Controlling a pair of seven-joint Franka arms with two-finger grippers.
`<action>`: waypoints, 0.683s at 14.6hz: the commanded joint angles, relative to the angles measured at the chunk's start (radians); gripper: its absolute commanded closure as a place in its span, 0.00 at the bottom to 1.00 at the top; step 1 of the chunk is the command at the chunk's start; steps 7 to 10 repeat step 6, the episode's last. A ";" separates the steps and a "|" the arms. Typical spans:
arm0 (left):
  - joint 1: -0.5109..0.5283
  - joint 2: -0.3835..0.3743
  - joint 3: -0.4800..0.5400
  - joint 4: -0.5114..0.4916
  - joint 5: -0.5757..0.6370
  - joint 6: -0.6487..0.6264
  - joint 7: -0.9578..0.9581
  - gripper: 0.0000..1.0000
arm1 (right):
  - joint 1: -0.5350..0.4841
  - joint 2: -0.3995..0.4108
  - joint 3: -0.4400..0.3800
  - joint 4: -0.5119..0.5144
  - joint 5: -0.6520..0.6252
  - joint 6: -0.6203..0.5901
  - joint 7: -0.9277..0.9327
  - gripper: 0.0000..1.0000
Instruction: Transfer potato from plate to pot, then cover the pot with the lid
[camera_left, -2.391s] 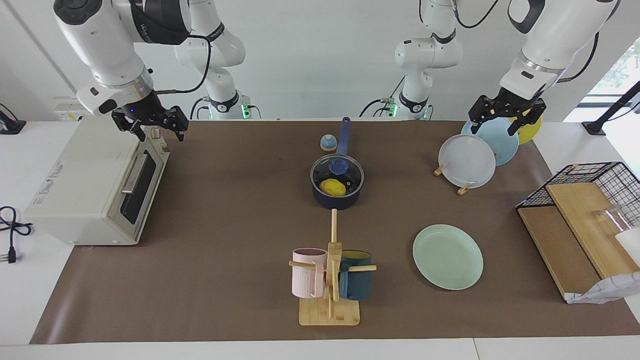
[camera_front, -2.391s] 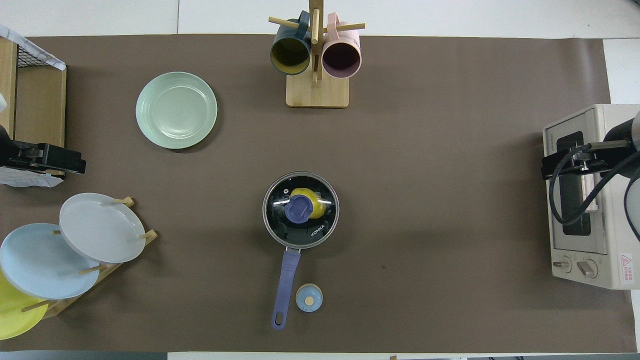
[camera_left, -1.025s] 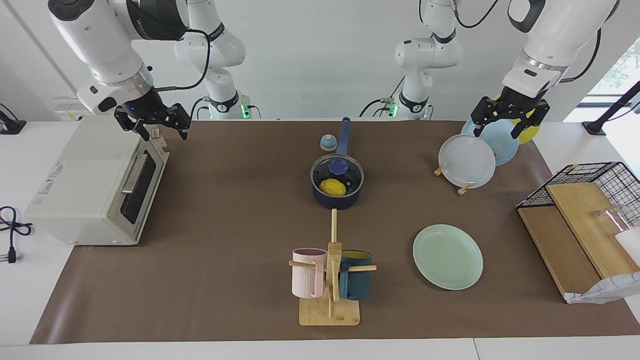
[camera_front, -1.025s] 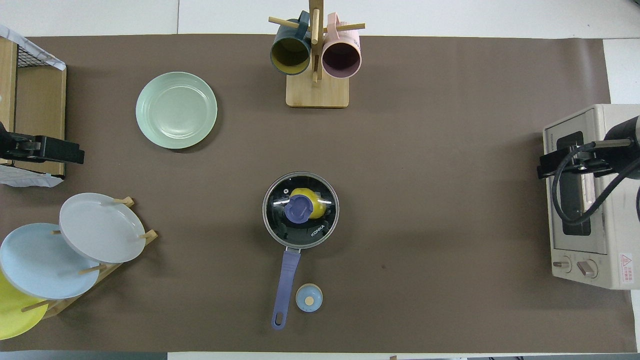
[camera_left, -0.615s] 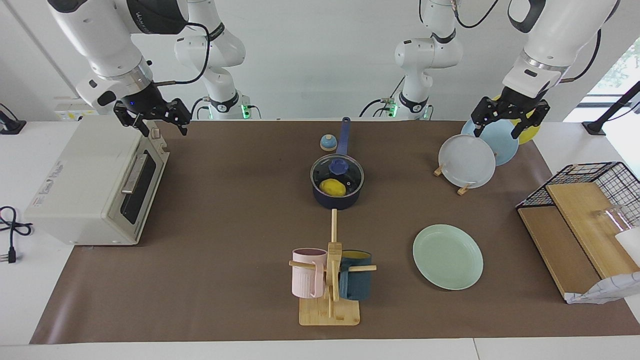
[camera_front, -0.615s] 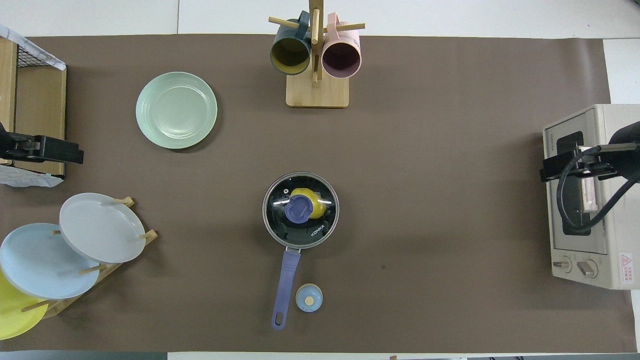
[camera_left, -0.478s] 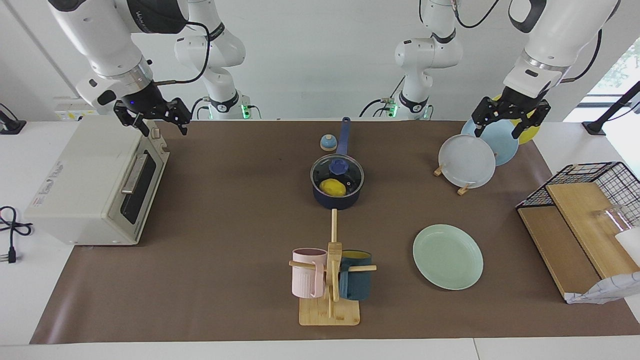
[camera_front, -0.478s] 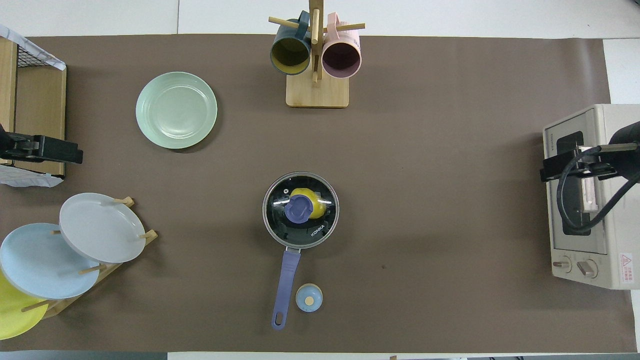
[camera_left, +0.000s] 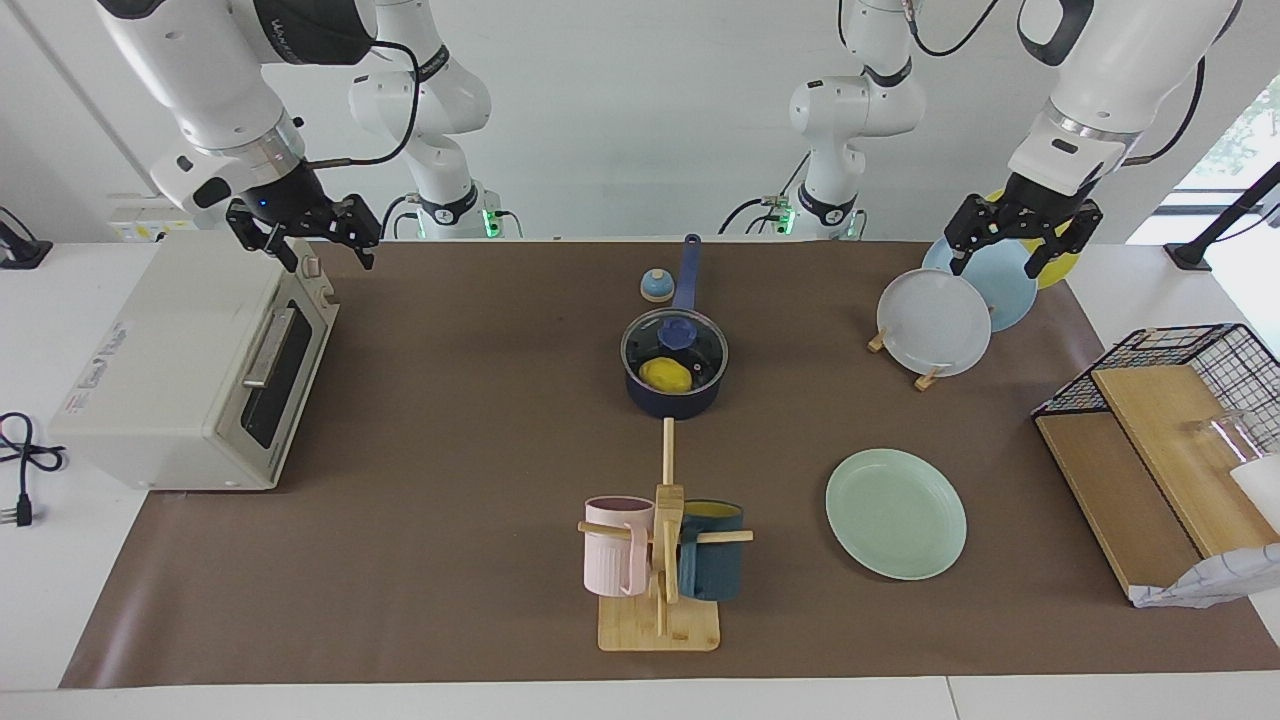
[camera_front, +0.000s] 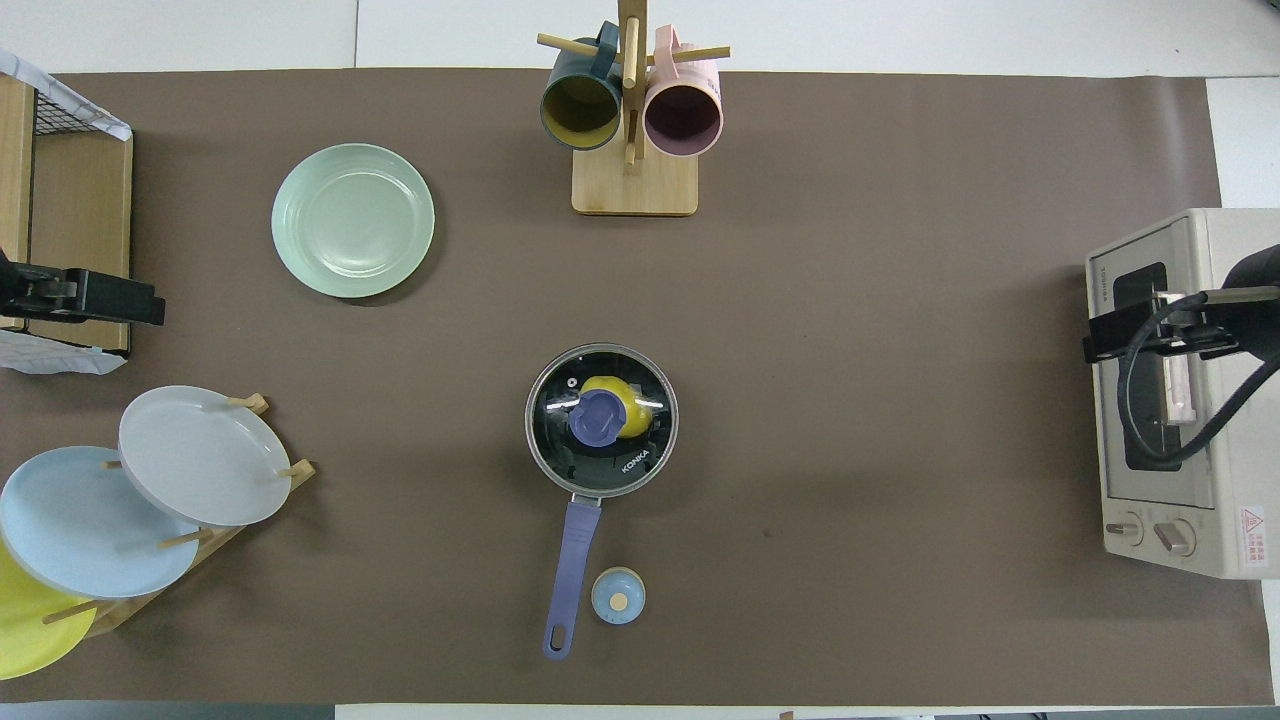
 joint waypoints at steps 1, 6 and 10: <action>0.006 -0.025 -0.004 -0.031 0.020 0.022 -0.002 0.00 | -0.023 -0.011 0.010 -0.003 0.003 0.005 -0.029 0.00; 0.004 -0.024 -0.004 -0.028 0.020 0.022 -0.004 0.00 | -0.022 -0.012 0.013 -0.004 -0.003 0.006 -0.028 0.00; 0.004 -0.024 -0.004 -0.028 0.020 0.022 -0.004 0.00 | -0.022 -0.012 0.013 -0.004 -0.003 0.006 -0.028 0.00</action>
